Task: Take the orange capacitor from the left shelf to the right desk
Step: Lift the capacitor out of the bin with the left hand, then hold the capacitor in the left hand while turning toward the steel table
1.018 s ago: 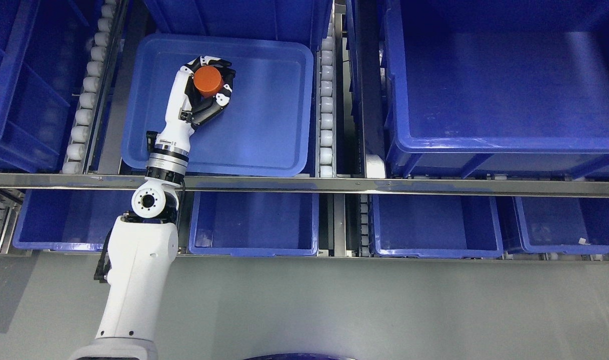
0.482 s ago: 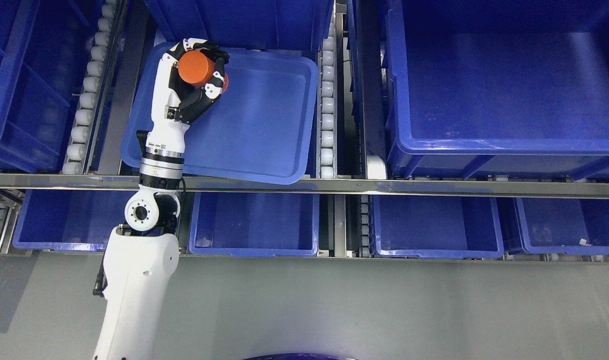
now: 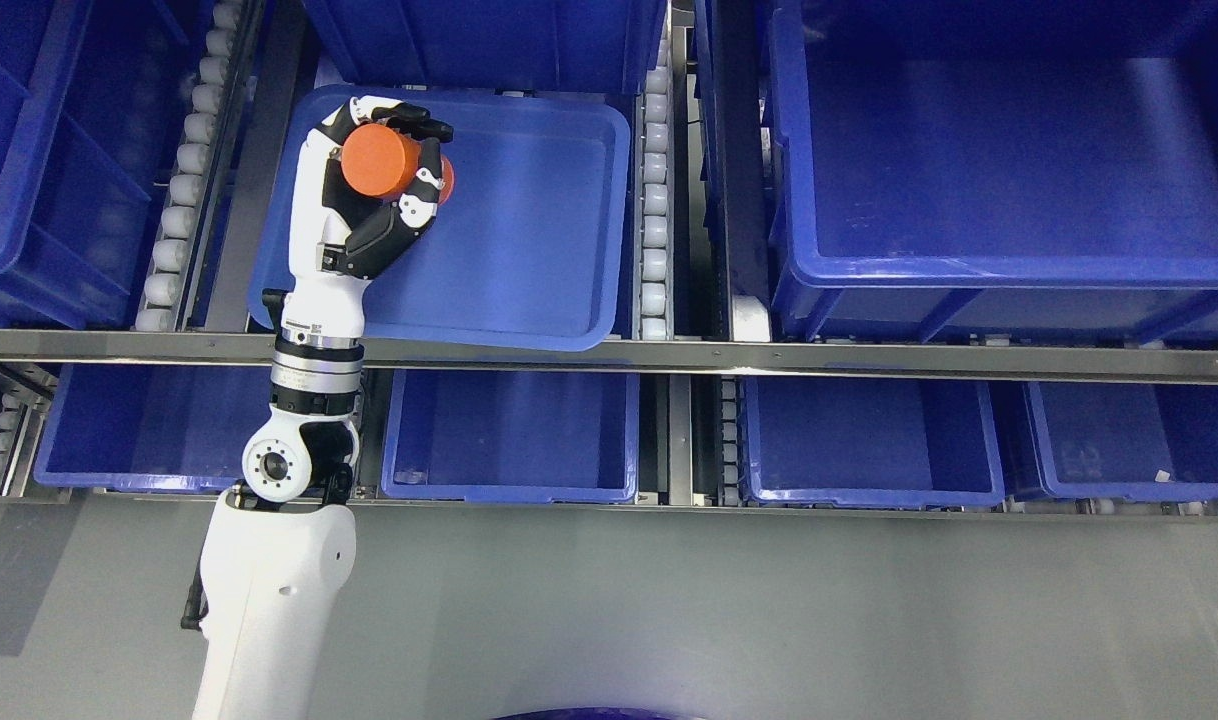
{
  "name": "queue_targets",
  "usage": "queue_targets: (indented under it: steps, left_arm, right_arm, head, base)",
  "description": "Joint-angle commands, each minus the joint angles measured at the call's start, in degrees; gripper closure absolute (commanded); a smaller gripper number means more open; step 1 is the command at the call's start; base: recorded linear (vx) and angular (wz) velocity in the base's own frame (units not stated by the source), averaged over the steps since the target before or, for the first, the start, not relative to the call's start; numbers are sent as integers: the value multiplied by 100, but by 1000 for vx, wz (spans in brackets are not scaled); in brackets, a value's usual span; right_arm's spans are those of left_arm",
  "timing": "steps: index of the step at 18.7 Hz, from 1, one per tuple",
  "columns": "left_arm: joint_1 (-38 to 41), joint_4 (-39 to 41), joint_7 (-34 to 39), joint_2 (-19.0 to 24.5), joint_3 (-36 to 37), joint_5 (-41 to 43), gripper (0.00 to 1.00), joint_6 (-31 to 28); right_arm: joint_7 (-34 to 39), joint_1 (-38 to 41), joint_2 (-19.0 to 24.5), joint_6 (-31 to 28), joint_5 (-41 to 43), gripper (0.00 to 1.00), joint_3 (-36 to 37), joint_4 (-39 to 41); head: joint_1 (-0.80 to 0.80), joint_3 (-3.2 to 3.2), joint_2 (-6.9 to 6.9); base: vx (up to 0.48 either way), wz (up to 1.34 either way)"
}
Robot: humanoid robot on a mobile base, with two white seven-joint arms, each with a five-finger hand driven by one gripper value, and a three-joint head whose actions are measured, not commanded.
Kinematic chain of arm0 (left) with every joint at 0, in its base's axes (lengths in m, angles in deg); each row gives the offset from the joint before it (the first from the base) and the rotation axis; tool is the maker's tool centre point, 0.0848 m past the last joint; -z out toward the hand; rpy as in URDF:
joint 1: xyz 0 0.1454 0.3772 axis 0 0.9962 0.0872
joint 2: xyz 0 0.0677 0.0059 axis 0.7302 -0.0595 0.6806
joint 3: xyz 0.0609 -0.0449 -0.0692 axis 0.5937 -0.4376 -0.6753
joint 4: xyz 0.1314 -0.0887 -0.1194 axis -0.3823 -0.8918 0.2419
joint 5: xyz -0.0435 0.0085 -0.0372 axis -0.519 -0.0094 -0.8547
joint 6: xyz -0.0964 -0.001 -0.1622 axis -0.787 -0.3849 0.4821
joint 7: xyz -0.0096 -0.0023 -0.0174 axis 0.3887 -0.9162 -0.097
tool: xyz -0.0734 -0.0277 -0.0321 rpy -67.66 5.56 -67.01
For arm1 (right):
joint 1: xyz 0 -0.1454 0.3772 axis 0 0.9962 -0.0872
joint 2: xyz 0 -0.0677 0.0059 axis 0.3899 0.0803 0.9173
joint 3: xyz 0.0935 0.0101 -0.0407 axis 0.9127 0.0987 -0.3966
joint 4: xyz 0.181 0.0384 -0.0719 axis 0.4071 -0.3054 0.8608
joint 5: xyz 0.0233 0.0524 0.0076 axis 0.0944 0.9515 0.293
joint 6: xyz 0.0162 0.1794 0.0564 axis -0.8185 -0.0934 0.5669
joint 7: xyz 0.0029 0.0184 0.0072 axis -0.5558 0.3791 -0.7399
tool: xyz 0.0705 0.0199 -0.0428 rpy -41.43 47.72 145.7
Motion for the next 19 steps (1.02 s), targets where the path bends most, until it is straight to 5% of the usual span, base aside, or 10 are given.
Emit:
queue_targets:
  steps: [1,19]
  left_arm:
    - [132,512,18,100,85,-30,99,3]
    - [378,486,0,100,50,-30,96,-32]
  right_arm:
    - [0,194,-100,1,0,0,62,132]
    - [8,194,-100,1,0,0,70,132]
  head:
    - [0,0,0]
    - [0,0,0]
  base:
    - [-65,-4]
    - [-119,-125]
